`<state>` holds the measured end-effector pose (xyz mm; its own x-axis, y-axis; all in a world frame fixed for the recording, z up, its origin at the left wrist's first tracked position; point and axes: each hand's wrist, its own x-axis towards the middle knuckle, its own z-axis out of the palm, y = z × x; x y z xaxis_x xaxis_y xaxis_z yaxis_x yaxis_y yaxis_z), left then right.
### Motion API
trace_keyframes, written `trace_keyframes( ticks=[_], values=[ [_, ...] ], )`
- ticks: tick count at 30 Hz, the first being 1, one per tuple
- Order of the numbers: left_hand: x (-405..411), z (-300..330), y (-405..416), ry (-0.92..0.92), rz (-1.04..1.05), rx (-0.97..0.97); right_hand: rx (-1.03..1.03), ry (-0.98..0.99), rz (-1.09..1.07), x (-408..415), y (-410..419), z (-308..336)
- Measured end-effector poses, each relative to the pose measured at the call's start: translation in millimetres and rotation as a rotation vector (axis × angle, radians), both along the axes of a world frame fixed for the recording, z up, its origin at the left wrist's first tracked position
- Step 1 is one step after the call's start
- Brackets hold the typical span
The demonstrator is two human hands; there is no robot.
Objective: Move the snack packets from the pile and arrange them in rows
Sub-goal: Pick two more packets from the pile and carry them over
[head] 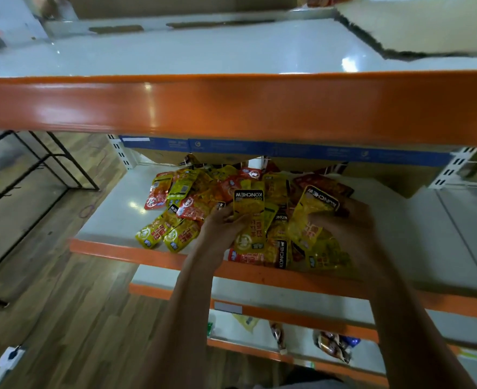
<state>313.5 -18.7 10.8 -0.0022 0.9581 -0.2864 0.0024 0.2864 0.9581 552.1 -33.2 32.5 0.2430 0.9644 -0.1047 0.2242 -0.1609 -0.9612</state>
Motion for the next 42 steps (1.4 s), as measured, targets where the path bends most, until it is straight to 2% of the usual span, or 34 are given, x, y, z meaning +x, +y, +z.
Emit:
trace_keyframes(
  ticks=[5, 8, 11, 16, 19, 24, 29, 35, 42],
  values=[
    [10.6, 3.2, -5.2, -0.111, -0.012, -0.075, -0.046, 0.208, -0.066, 8.1, -10.4, -2.4],
    [13.5, 6.0, -7.6, -0.168, -0.024, -0.136, -0.115, 0.441, -0.110, 12.2, -14.9, -3.8],
    [12.4, 5.8, -6.9, -0.106, -0.091, -0.160, -0.117, 0.689, -0.130, 14.1, -18.5, -6.6],
    [15.8, 9.4, -9.9, -0.077, -0.145, -0.221, -0.152, 0.933, -0.192, 7.5, -22.3, -1.8],
    [12.3, 7.2, -9.5, -0.019, -0.127, -0.146, -0.187, 1.068, -0.192, 6.2, -23.4, 3.6],
    [5.3, 10.5, -7.5, -0.157, -0.023, -0.133, -0.235, 1.109, -0.238, 10.2, -20.8, 0.4],
    [2.3, 7.7, -1.7, -0.093, -0.099, -0.049, -0.267, 1.124, -0.254, 16.4, -24.1, -6.9],
    [16.2, 3.3, -1.2, -0.170, -0.131, -0.022, -0.318, 0.873, -0.249, 28.8, -35.0, -21.3],
    [53.7, -5.9, -1.7, -0.129, -0.172, -0.056, -0.192, 0.678, -0.272, 47.3, -57.0, -26.8]
  ],
)
